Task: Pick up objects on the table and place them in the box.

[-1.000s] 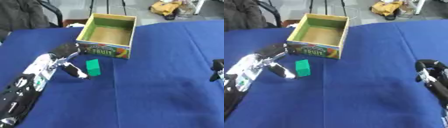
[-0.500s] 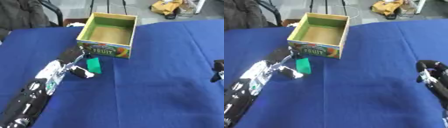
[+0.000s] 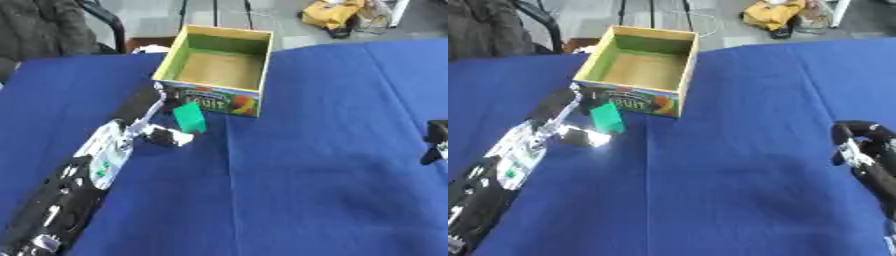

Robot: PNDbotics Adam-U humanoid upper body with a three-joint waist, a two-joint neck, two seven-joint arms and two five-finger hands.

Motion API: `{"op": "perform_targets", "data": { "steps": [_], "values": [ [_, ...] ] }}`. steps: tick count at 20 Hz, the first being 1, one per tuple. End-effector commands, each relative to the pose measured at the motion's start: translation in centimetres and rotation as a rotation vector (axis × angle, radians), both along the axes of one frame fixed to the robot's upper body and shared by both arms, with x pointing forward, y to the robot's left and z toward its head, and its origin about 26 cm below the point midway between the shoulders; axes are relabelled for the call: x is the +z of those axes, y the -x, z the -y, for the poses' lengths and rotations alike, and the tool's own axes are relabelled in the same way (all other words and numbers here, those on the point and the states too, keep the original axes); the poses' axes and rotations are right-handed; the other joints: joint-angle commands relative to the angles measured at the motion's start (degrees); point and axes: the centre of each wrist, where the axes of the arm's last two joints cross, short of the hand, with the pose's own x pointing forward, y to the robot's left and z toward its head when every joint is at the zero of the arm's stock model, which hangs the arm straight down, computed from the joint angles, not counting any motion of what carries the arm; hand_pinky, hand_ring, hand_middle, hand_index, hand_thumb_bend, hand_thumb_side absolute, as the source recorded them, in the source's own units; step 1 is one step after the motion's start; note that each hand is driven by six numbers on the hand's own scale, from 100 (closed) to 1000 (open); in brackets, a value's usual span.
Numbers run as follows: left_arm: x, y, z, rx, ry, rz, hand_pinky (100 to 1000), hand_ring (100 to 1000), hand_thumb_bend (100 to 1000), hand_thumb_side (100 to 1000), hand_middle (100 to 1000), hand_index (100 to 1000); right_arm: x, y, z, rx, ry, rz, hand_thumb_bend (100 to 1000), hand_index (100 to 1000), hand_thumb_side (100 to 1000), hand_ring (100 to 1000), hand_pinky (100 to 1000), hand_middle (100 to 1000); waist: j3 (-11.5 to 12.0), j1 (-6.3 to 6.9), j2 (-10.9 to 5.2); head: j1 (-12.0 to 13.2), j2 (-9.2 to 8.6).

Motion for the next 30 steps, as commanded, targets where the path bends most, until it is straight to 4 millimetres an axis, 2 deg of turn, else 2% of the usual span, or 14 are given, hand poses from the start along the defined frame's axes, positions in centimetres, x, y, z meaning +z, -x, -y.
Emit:
{"op": "perform_targets", "data": {
  "steps": [1, 5, 8, 11, 18, 20, 23, 24, 25, 26, 28, 29, 30],
  "values": [
    [4.4, 0.1, -1.0, -0.006, 0.055, 0.103, 513, 389, 537, 332, 303, 436, 0.9, -0.1, 0.1, 0.007, 0.005, 0.026, 343, 712, 553, 411, 418, 520, -0.14, -0.21, -1.01, 0.16, -0.23],
    [8.0, 0.0, -1.5, 0.003, 0.077, 0.173, 513, 394, 557, 296, 312, 442, 0.9, -0.1, 0.1, 0.011, 0.008, 0.026, 343, 712, 553, 411, 418, 520, -0.59, -0.16, -1.1, 0.37, -0.33],
    [9.3, -1.0, -1.9, 0.043, 0.054, 0.207, 515, 399, 568, 286, 319, 448, 0.9, -0.2, -0.1, 0.02, 0.011, 0.026, 343, 712, 553, 411, 418, 520, -1.21, 0.03, -1.13, 0.84, -0.62],
    [9.4, -2.8, -2.4, 0.108, 0.031, 0.204, 520, 410, 577, 293, 331, 460, 1.0, -0.2, -0.2, 0.032, 0.017, 0.026, 344, 711, 552, 410, 417, 520, -2.4, 0.42, -0.94, 1.48, -1.07],
    [7.3, -5.8, -4.6, 0.255, -0.061, 0.144, 541, 445, 603, 344, 375, 500, 1.3, -0.5, -0.8, 0.069, 0.033, 0.028, 345, 711, 548, 410, 417, 519, -6.58, 1.72, -0.03, 2.86, -2.71],
    [6.3, -6.3, -5.5, 0.31, -0.068, 0.111, 554, 474, 610, 377, 413, 535, 1.4, -0.5, -0.9, 0.078, 0.039, 0.028, 346, 711, 547, 409, 417, 519, -7.84, 2.12, 0.29, 3.07, -3.22],
    [5.5, -6.5, -6.5, 0.357, -0.062, 0.098, 634, 599, 809, 539, 559, 703, 1.4, -0.5, -0.9, 0.081, 0.042, 0.027, 342, 711, 541, 409, 416, 519, -8.97, 2.51, 0.58, 3.02, -3.61],
    [5.4, -6.5, -6.6, 0.362, -0.063, 0.094, 647, 618, 836, 585, 584, 727, 1.3, -0.5, -0.9, 0.081, 0.042, 0.026, 346, 711, 545, 409, 416, 519, -9.11, 2.59, 0.63, 2.96, -3.64],
    [5.3, -6.5, -6.8, 0.366, -0.063, 0.09, 687, 664, 893, 695, 644, 788, 1.3, -0.5, -0.9, 0.082, 0.043, 0.025, 345, 711, 545, 409, 416, 518, -9.16, 2.64, 0.64, 2.92, -3.66],
    [5.2, -6.5, -6.8, 0.37, -0.06, 0.088, 716, 700, 920, 733, 694, 821, 1.3, -0.5, -0.9, 0.082, 0.042, 0.025, 352, 711, 543, 409, 416, 518, -9.14, 2.67, 0.62, 2.9, -3.63],
    [5.1, -6.4, -6.9, 0.371, -0.046, 0.089, 725, 722, 921, 762, 720, 824, 1.3, -0.5, -0.9, 0.082, 0.041, 0.024, 344, 711, 545, 409, 416, 518, -8.98, 2.64, 0.49, 2.82, -3.52],
    [5.1, -6.3, -6.9, 0.37, -0.029, 0.097, 719, 710, 867, 780, 698, 807, 1.2, -0.5, -0.9, 0.081, 0.04, 0.022, 344, 711, 546, 409, 416, 518, -8.81, 2.56, 0.38, 2.73, -3.44],
    [5.2, -6.2, -6.9, 0.364, -0.003, 0.109, 714, 700, 856, 777, 683, 799, 1.2, -0.5, -0.8, 0.078, 0.038, 0.021, 344, 711, 546, 409, 416, 518, -8.57, 2.45, 0.26, 2.61, -3.34]
  ]
}}
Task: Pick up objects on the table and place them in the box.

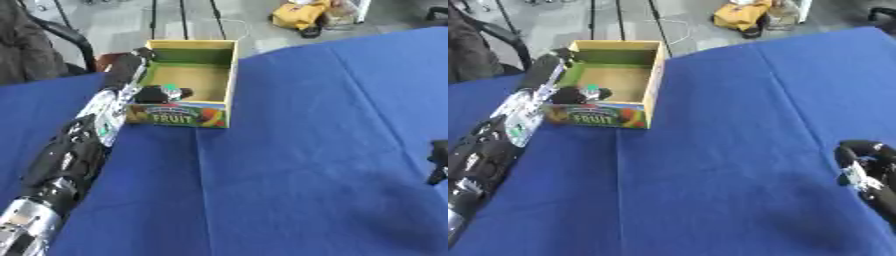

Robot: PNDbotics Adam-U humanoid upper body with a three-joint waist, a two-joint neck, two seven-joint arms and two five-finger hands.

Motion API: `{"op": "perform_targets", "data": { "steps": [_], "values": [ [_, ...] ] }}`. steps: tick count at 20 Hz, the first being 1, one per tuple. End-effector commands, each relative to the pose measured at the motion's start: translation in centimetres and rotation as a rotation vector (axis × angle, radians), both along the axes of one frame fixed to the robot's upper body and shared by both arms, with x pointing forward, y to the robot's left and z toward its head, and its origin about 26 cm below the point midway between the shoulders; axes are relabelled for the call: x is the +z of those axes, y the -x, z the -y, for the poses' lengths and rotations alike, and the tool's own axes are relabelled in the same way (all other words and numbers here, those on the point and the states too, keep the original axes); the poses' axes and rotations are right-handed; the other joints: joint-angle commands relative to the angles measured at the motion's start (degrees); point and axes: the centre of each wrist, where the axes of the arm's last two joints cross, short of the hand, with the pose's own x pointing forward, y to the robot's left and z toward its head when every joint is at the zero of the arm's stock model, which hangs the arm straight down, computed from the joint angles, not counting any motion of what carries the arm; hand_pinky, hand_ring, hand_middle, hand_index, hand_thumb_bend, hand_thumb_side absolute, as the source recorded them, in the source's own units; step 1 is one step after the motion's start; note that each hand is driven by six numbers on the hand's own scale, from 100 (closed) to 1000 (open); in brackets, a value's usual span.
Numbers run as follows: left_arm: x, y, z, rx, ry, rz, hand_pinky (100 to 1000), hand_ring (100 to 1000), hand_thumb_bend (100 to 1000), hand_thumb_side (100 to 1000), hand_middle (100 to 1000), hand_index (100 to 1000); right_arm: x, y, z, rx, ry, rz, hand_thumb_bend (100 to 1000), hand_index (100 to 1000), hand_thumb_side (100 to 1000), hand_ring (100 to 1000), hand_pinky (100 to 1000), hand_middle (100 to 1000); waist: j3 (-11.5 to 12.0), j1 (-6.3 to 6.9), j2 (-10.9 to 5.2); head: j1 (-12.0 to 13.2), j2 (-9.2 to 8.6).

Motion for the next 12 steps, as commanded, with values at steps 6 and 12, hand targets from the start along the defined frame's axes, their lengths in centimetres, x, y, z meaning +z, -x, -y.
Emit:
{"op": "perform_targets", "data": {
  "steps": [6, 12],
  "values": [
    [4.6, 3.0, -0.1, -0.157, 0.277, 0.259, 650, 603, 635, 761, 565, 720, 0.1, 0.2, 0.6, -0.021, -0.007, 0.005, 339, 711, 545, 409, 416, 518, 3.45, -1.46, -1.91, -1.26, 0.66],
    [5.3, 9.7, 0.4, -0.386, 0.532, 0.319, 637, 587, 560, 782, 547, 704, -0.1, 0.4, 0.9, -0.044, -0.015, 0.003, 338, 711, 547, 410, 416, 518, 7.47, -2.08, -2.31, -2.77, 1.4]
  ]
}}
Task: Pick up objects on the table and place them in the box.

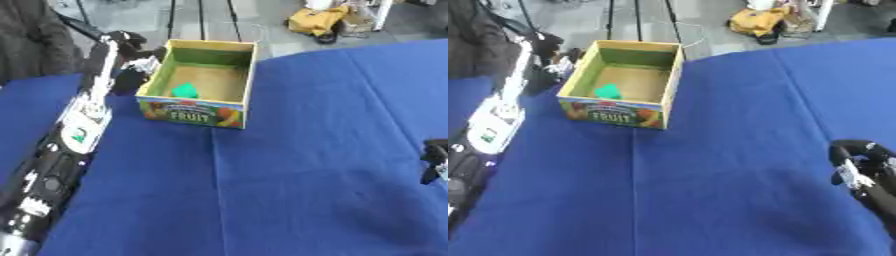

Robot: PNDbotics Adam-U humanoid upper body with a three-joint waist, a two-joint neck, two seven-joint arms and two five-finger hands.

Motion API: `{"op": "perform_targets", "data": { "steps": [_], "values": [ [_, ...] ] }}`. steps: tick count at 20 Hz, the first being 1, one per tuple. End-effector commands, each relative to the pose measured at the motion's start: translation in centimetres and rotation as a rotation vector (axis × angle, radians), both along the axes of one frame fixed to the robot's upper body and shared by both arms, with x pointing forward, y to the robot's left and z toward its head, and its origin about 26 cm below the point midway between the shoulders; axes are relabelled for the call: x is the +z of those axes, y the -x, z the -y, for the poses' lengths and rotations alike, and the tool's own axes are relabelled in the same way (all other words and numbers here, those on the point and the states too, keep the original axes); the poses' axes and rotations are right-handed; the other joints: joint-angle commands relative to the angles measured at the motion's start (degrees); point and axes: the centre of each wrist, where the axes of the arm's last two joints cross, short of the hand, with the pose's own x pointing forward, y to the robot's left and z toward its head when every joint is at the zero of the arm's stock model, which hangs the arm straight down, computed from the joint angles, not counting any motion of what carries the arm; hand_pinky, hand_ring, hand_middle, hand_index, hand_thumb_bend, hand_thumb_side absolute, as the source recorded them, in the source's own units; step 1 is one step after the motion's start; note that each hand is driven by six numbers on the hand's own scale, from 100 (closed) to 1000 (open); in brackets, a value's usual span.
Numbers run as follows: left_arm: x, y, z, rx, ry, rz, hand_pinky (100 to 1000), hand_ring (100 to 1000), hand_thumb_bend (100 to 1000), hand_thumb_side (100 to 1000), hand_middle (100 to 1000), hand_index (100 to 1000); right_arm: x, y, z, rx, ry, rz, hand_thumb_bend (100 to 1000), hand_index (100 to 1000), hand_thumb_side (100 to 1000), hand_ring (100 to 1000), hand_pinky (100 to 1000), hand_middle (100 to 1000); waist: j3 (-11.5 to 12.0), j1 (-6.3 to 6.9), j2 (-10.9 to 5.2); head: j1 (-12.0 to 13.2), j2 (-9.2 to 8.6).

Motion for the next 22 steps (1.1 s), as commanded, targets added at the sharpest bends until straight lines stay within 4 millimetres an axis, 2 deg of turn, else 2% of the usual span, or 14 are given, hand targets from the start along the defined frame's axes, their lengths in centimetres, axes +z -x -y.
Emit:
{"op": "perform_targets", "data": {
  "steps": [1, 6, 12, 22],
  "values": [
    [2.6, 3.2, 0.2, -0.128, 0.082, 0.071, 635, 585, 555, 793, 543, 702, 0.7, 0.0, 0.4, -0.015, -0.004, 0.022, 338, 711, 548, 410, 416, 518, 0.81, -0.39, -1.23, -0.75, 0.63],
    [-0.9, 6.1, 1.1, -0.219, 0.242, -0.049, 633, 583, 528, 852, 539, 700, 0.7, 0.0, 0.6, -0.025, -0.007, 0.025, 338, 711, 550, 410, 416, 518, 2.83, -0.93, -1.41, -1.4, 1.0],
    [-4.7, 7.4, 1.7, -0.222, 0.36, -0.161, 632, 581, 508, 898, 535, 703, 0.8, 0.0, 0.6, -0.024, -0.009, 0.03, 339, 711, 551, 410, 416, 519, 3.57, -1.31, -1.31, -1.0, 1.13],
    [-7.7, 8.2, 2.5, -0.21, 0.427, -0.248, 635, 582, 505, 938, 536, 702, 0.9, 0.0, 0.6, -0.028, -0.011, 0.034, 341, 711, 550, 411, 417, 519, 4.0, -1.55, -1.03, -0.86, 1.75]
  ]
}}
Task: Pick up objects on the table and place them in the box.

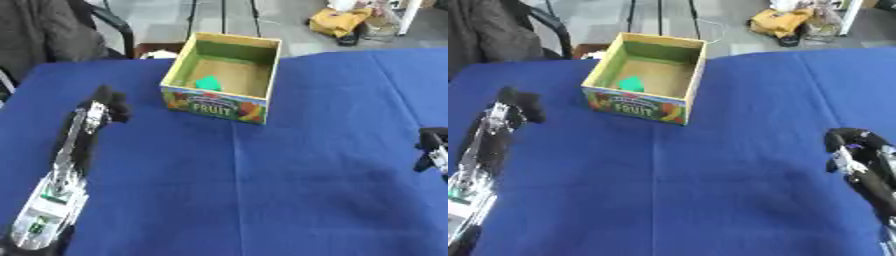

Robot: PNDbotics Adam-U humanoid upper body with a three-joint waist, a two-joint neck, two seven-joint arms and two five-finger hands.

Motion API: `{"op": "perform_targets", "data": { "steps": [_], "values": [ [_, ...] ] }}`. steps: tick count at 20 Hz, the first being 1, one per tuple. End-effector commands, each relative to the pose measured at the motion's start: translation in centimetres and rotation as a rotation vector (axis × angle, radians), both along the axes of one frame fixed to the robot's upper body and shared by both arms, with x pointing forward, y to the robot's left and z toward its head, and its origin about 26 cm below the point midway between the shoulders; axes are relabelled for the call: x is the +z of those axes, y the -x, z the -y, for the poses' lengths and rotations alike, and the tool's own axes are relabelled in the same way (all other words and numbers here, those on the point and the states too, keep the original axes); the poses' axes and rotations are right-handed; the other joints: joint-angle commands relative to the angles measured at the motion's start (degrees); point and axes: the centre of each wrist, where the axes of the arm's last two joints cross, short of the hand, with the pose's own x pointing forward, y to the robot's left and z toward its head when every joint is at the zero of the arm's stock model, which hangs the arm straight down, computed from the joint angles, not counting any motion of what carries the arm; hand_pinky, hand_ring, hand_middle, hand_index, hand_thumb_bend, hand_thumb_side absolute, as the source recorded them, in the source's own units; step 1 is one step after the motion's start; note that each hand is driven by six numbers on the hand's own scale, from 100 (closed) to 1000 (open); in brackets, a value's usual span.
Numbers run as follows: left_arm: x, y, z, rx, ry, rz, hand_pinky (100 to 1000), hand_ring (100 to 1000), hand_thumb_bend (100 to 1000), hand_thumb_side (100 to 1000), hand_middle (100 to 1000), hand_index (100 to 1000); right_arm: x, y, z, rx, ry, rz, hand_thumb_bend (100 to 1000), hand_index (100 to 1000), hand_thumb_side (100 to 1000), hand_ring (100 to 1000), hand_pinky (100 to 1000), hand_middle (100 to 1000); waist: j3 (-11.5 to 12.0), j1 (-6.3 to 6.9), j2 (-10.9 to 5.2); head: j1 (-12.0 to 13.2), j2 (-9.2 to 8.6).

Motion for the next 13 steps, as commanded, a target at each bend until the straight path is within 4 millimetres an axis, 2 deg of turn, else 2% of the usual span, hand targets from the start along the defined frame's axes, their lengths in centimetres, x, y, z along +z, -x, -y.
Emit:
{"op": "perform_targets", "data": {
  "steps": [1, 13],
  "values": [
    [0.27, 0.05, -0.15, 0.006, 0.004, 0.005, 635, 582, 504, 941, 536, 703, 0.91, -0.1, 0.25, -0.002, 0.002, 0.029, 341, 711, 550, 411, 417, 519, -0.02, -0.24, -0.63, 0.16, 0.49],
    [-0.24, 0.11, 0.35, -0.007, 0.01, -0.014, 635, 581, 496, 952, 535, 702, 0.93, -0.09, 0.28, -0.009, 0.001, 0.03, 340, 712, 550, 412, 418, 520, -0.27, -0.12, -0.49, -0.04, 0.14]
  ]
}}
